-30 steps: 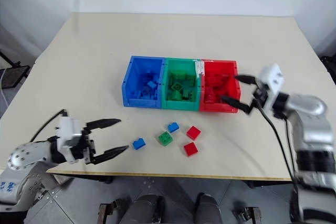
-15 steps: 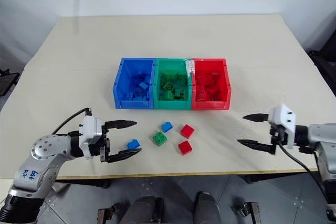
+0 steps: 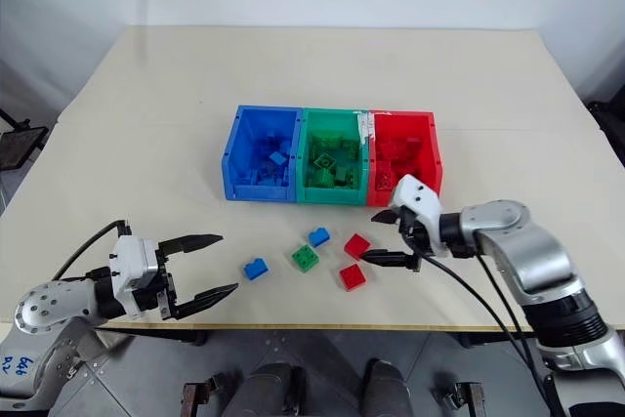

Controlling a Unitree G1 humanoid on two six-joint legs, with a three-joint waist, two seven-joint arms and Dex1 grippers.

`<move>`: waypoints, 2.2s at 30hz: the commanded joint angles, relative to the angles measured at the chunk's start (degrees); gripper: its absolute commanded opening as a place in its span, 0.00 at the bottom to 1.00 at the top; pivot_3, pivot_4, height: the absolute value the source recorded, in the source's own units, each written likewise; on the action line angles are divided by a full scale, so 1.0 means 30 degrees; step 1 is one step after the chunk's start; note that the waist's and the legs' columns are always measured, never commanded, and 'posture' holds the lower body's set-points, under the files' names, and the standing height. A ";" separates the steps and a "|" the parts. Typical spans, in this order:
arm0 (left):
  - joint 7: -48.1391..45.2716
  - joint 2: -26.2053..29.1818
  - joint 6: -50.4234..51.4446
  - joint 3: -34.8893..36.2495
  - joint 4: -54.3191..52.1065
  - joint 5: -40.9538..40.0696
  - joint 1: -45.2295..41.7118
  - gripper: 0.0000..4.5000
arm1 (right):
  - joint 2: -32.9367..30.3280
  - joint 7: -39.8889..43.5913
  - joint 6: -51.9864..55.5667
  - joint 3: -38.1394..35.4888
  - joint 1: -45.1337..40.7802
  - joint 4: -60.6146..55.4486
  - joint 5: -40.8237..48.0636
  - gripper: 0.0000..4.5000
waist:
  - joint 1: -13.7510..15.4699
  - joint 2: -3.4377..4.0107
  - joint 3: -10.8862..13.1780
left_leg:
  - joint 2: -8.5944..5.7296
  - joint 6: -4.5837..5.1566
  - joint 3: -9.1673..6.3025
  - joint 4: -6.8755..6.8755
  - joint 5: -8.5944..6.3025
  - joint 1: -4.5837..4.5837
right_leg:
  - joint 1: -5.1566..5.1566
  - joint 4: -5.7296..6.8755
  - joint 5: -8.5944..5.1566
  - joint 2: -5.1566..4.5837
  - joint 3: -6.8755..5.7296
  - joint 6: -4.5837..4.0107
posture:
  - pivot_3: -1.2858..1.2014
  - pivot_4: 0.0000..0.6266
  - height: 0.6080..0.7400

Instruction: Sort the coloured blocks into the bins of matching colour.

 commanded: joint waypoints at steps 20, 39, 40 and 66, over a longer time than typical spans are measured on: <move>0.1015 -0.0832 0.0832 -0.0971 -0.1133 -0.1228 -0.2136 1.00 | 0.1409 -0.0177 -0.3059 -0.5378 -0.0293 0.0940 0.2917 0.33 | 0.0027 -0.0003 0.0000 | 0.0014 0.0034 0.0046 0.0043 -0.0021 -0.0012 | 0.0004 0.0008 0.0005 0.0039 -0.0003 0.0010 | 0.52 0.24 1.00; 0.0333 -0.1563 0.0869 -0.3057 0.0735 -0.0442 -0.5972 1.00 | 0.0589 -0.1143 -0.6457 -0.6578 -0.4546 0.8219 0.0414 0.99 | -0.0374 0.0000 0.0001 | 0.0108 0.0006 0.0075 0.0081 -0.0037 -0.0025 | -0.0001 0.0001 0.0001 0.0168 0.0018 0.0001 | 0.52 0.24 1.00; 0.0223 -0.1556 0.0764 -0.3172 0.0920 -0.0344 -0.6004 1.00 | 0.0258 -0.0801 -0.7059 -0.6878 -0.4113 0.8077 0.0428 1.00 | -0.0312 0.0001 0.0000 | 0.0108 0.0006 0.0074 0.0083 -0.0037 -0.0027 | 0.0000 0.0000 0.0000 0.0167 0.0019 0.0002 | 0.52 0.24 1.00; -0.4262 0.0934 -0.1648 0.0776 0.2143 -0.1081 -0.0496 1.00 | -0.1228 1.0386 -1.2539 -0.0098 0.0115 0.4441 -0.0909 1.00 | -0.0492 0.0026 0.0012 | 0.0236 -0.0091 0.0120 0.0115 -0.0094 0.0060 | 0.0022 0.0003 -0.0011 0.0219 0.0031 -0.0051 | 0.52 0.24 1.00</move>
